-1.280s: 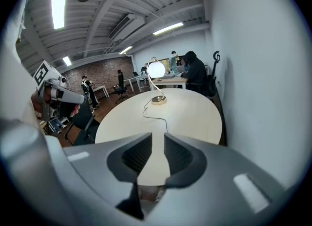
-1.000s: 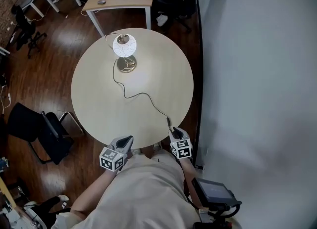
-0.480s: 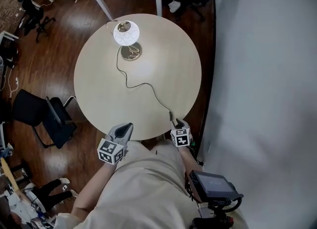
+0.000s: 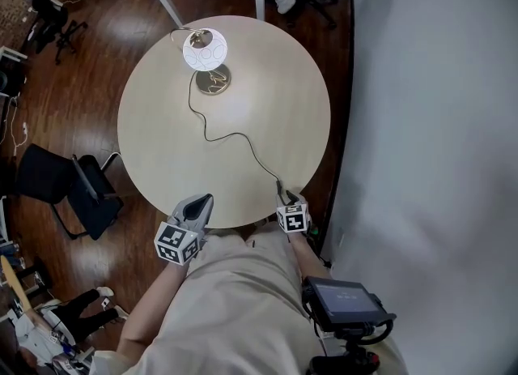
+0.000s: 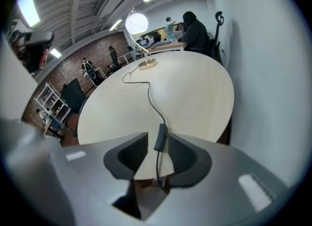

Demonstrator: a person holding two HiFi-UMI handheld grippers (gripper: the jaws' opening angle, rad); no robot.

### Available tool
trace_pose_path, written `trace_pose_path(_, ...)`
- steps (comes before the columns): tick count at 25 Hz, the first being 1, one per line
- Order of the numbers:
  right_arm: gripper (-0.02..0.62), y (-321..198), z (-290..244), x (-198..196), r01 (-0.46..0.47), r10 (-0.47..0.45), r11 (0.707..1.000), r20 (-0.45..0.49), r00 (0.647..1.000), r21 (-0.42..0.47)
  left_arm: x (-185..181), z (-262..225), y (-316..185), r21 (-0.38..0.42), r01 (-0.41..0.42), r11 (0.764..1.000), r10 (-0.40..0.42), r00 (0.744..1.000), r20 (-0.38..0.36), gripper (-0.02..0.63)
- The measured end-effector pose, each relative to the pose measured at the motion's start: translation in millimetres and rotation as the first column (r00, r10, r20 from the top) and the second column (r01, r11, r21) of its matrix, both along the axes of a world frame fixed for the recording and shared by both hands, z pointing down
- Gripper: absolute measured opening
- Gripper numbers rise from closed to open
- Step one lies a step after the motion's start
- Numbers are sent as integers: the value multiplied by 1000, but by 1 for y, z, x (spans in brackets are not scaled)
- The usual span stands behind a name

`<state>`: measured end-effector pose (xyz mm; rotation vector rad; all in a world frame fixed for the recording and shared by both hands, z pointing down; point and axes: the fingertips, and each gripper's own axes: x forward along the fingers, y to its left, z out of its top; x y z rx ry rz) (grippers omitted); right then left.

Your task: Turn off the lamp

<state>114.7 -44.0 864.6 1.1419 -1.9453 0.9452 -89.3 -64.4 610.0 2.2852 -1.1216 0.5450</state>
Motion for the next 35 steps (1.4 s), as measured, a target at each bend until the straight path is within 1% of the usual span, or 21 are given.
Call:
trace_pose_path(4, 121, -4, 14, -8, -6, 6, 1000, -30, 1000, -10, -5, -2, 0, 1, -9, 1000, 9, 1000, 0, 3)
trace_pose_path(8, 121, -15, 19, -12, -18, 17, 1000, -74, 997, -9, -17, 4, 3, -18, -16, 1000, 16, 1000, 7, 3)
trace_pose_path(11, 121, -15, 30, -12, -65, 62, 997, -76, 995, -30, -25, 3, 2, -26, -14, 1000, 14, 1000, 7, 3)
trace_pose_path(14, 121, -13, 37, -12, -99, 96, 994, -80, 992, -45, -26, 2, 0, -28, -31, 999, 31, 999, 8, 3)
trace_pose_path(20, 110, -21, 42, -13, -113, 109, 993, -93, 990, -36, -30, 4, -4, -39, -52, 998, 53, 999, 13, 3)
trace_pose_path(25, 97, -20, 44, -12, -134, 129, 990, -94, 987, -49, -28, 7, -3, -45, -70, 997, 71, 997, 12, 3)
trace_pose_path(30, 97, -22, 43, -12, -128, 124, 991, -97, 988, -39, -25, 7, -1, -51, -85, 995, 86, 996, 10, 3)
trace_pose_path(35, 100, -23, 46, -12, -115, 110, 993, -104, 988, -38, -27, 8, 0, -55, -80, 995, 81, 997, 7, 3)
